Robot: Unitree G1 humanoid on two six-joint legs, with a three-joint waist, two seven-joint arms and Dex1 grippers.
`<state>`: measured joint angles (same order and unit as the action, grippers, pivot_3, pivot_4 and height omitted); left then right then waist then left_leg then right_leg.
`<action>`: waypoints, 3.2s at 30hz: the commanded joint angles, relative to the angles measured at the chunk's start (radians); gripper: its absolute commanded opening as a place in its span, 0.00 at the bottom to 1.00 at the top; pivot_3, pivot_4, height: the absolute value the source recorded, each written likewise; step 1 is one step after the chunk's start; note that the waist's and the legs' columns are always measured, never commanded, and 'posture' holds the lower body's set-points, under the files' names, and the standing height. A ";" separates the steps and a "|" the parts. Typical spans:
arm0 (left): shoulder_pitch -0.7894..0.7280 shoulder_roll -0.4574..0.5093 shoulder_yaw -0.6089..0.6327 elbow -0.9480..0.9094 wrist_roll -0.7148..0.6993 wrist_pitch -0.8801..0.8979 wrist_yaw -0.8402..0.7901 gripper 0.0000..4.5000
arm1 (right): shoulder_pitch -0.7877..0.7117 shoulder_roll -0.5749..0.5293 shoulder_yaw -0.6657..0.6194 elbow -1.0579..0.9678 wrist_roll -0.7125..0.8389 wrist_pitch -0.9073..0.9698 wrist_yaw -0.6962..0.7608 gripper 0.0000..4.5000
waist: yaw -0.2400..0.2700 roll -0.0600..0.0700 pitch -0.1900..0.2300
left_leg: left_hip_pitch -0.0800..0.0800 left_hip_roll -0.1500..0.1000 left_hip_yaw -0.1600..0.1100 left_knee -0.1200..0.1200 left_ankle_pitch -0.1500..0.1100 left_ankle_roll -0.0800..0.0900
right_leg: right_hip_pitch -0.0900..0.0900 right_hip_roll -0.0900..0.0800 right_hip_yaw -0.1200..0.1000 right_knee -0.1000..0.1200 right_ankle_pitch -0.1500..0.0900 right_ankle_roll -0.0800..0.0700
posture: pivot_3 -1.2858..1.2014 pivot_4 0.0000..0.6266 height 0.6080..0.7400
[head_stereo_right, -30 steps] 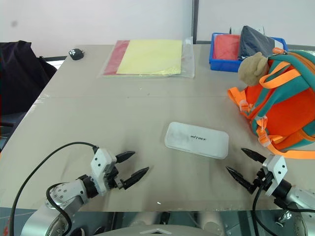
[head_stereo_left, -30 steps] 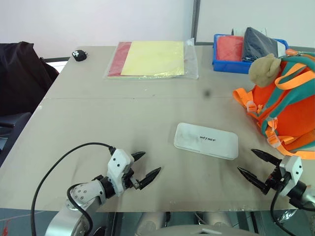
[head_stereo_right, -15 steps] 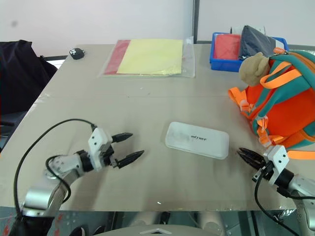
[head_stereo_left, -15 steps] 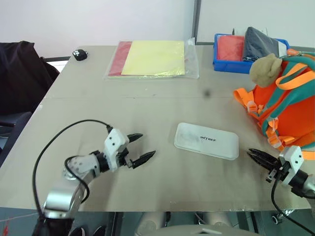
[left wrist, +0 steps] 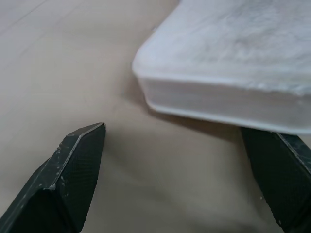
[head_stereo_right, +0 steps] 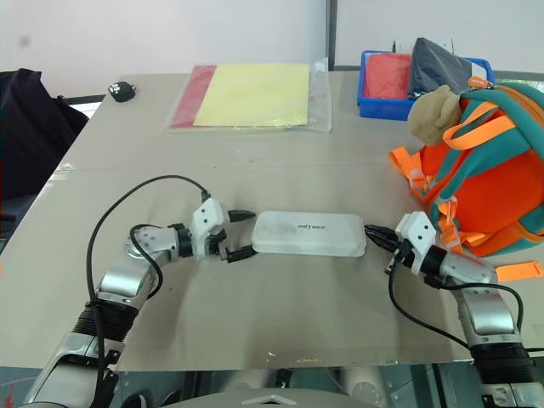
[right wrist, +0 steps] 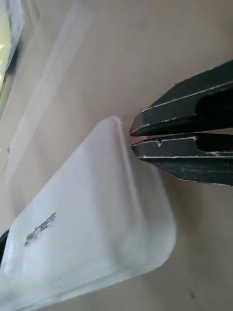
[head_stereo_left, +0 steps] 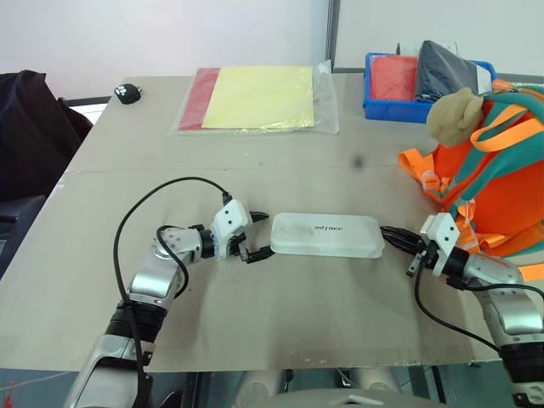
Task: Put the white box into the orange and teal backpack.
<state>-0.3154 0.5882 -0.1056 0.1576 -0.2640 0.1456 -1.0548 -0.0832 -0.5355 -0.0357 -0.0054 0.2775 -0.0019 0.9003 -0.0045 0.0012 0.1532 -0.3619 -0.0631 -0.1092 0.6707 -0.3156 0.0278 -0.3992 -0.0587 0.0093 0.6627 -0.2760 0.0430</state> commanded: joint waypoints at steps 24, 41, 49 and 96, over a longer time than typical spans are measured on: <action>-0.026 -0.095 0.396 -0.007 -0.699 1.290 0.316 1.00 | 0.051 0.035 0.013 -0.017 -0.008 -0.065 -0.045 0.00 | -0.006 0.000 -0.002 | 0.000 -0.002 -0.003 0.003 0.000 -0.001 | -0.002 0.001 0.003 0.004 0.001 0.001 | 0.52 0.24 1.00; -0.064 -0.235 0.387 0.049 -0.931 1.469 0.603 1.00 | 0.076 0.072 0.047 -0.077 -0.019 -0.060 -0.069 0.00 | -0.001 0.002 -0.007 | 0.001 -0.003 -0.003 0.009 0.001 -0.002 | -0.001 0.000 0.005 0.011 0.001 0.001 | 0.52 0.24 1.00; -0.024 -0.239 0.429 0.007 -1.002 1.469 0.668 0.26 | 0.085 0.071 0.045 -0.083 -0.014 -0.056 -0.074 0.00 | -0.007 0.002 -0.007 | 0.002 -0.003 -0.003 0.010 0.001 -0.002 | -0.002 0.001 0.006 0.013 0.001 0.001 | 0.52 0.24 1.00; -0.205 0.292 0.413 -0.109 -0.561 0.570 -0.163 0.23 | -0.264 -0.033 -0.104 -0.414 0.456 0.466 -0.111 0.00 | -0.040 -0.003 -0.001 | -0.004 -0.002 -0.005 -0.002 0.005 -0.008 | -0.015 0.006 0.011 0.013 0.003 -0.002 | 0.52 0.24 1.00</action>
<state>-0.5111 0.8651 0.2578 0.0300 -0.8430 0.7747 -1.2101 -0.2932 -0.5441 -0.1507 -0.3286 0.6102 0.3970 0.7069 -0.0441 -0.0020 0.1518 -0.3653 -0.0650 -0.1143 0.6689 -0.3105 0.0193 -0.4140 -0.0528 0.0206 0.6763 -0.2734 0.0408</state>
